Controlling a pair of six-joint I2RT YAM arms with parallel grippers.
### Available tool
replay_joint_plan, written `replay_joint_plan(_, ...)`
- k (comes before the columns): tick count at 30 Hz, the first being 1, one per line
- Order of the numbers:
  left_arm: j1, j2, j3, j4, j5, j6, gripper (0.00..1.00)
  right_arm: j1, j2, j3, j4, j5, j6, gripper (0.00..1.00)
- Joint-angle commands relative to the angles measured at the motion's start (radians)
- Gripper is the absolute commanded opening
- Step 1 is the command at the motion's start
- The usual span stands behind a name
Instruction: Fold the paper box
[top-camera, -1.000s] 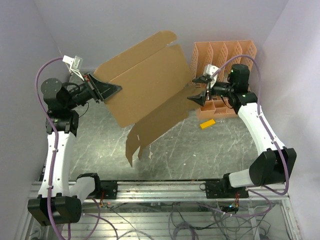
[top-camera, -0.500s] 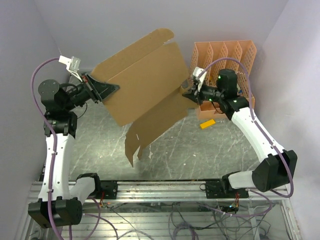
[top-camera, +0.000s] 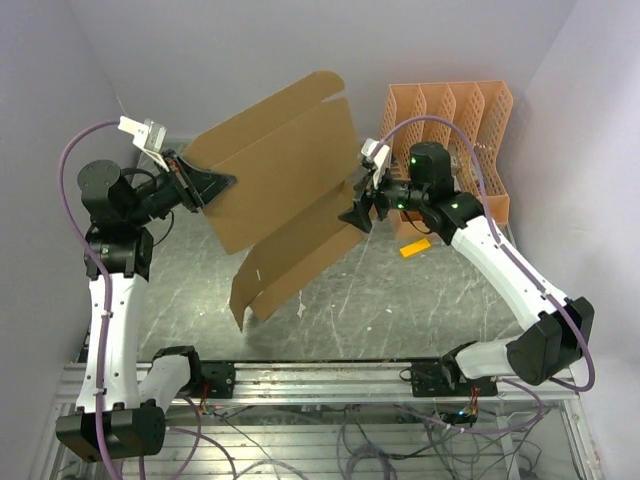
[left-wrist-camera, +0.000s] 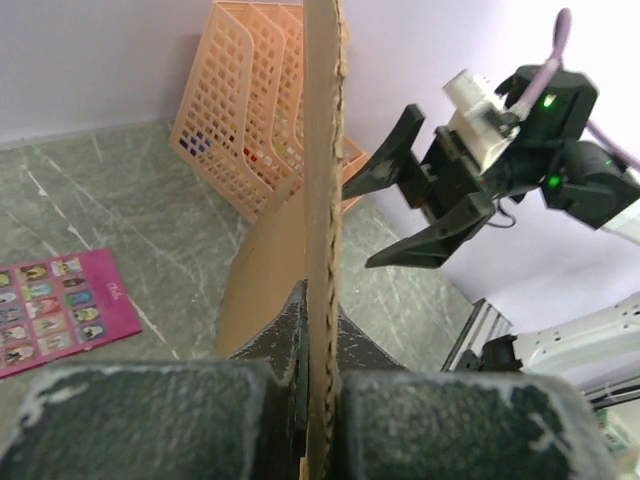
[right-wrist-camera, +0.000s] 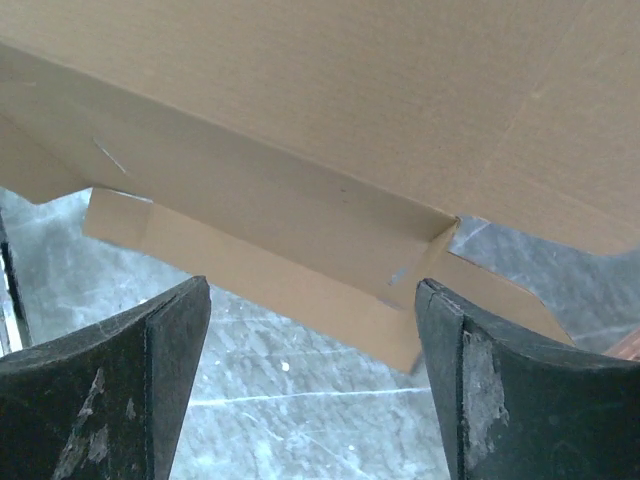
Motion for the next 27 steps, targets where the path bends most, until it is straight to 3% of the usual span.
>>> replay_joint_plan(1, -0.004, 0.000, 0.052, -0.070, 0.022, 0.101, 0.07, -0.067, -0.035, 0.076, -0.103, -0.224, -0.144, 0.85)
replay_joint_plan(6, -0.003, 0.014, 0.064, -0.058, 0.044, 0.100, 0.07, -0.323, -0.051, 0.150, -0.188, -0.532, -0.256, 0.87)
replay_joint_plan(10, -0.001, 0.023, 0.074, -0.015, 0.069, 0.059, 0.07, -0.457, -0.039, 0.177, -0.189, -0.542, -0.376, 0.84)
replay_joint_plan(13, -0.001, 0.026, 0.087, -0.017, 0.080, 0.057, 0.07, -0.471, -0.017, 0.140, -0.120, -0.502, -0.437, 0.66)
replay_joint_plan(15, -0.002, 0.026, 0.089, -0.019, 0.089, 0.063, 0.07, -0.471, 0.002, 0.093, -0.025, -0.501, -0.417, 0.33)
replay_joint_plan(16, -0.001, 0.027, 0.089, -0.022, 0.092, 0.066, 0.07, -0.470, 0.012, 0.066, 0.055, -0.502, -0.387, 0.22)
replay_joint_plan(17, -0.001, 0.027, 0.089, -0.024, 0.098, 0.072, 0.07, -0.470, 0.023, 0.049, 0.114, -0.510, -0.376, 0.17)
replay_joint_plan(21, -0.001, 0.028, 0.082, -0.014, 0.116, 0.071, 0.07, -0.466, 0.126, 0.052, 0.243, -0.543, -0.313, 0.12)
replay_joint_plan(27, -0.001, 0.027, 0.054, 0.057, 0.137, 0.033, 0.07, -0.393, 0.231, 0.119, 0.195, -0.567, -0.301, 0.12)
